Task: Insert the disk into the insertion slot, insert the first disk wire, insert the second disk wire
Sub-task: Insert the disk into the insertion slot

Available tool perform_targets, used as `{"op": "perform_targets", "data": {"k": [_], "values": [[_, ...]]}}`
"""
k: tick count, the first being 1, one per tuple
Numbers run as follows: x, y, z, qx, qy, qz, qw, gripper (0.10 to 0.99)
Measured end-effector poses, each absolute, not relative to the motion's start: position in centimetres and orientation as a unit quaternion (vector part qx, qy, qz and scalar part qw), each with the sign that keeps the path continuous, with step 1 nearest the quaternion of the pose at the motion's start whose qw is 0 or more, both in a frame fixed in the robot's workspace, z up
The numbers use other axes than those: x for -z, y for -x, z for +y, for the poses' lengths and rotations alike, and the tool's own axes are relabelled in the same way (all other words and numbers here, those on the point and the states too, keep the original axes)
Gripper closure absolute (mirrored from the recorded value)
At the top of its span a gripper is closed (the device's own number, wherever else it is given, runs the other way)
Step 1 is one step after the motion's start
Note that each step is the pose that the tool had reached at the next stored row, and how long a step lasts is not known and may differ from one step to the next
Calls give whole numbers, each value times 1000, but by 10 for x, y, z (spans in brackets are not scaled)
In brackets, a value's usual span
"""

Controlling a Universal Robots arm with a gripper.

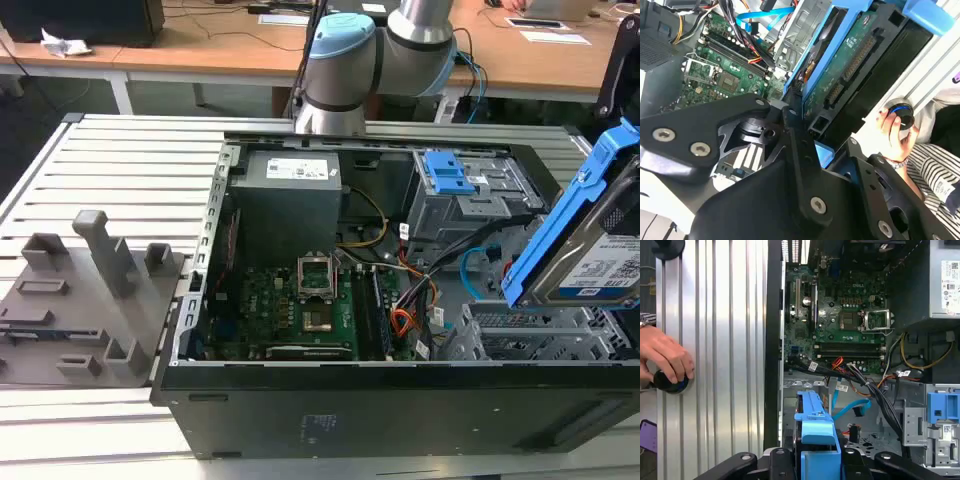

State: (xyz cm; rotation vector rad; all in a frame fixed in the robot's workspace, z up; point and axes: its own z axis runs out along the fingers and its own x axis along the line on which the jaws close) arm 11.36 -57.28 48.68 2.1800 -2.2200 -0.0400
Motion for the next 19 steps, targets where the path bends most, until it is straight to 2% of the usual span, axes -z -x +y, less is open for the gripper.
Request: {"op": "perform_targets", "data": {"k": [19], "values": [[-463, -114, -573, 13, -701, -713, 15, 722]]}}
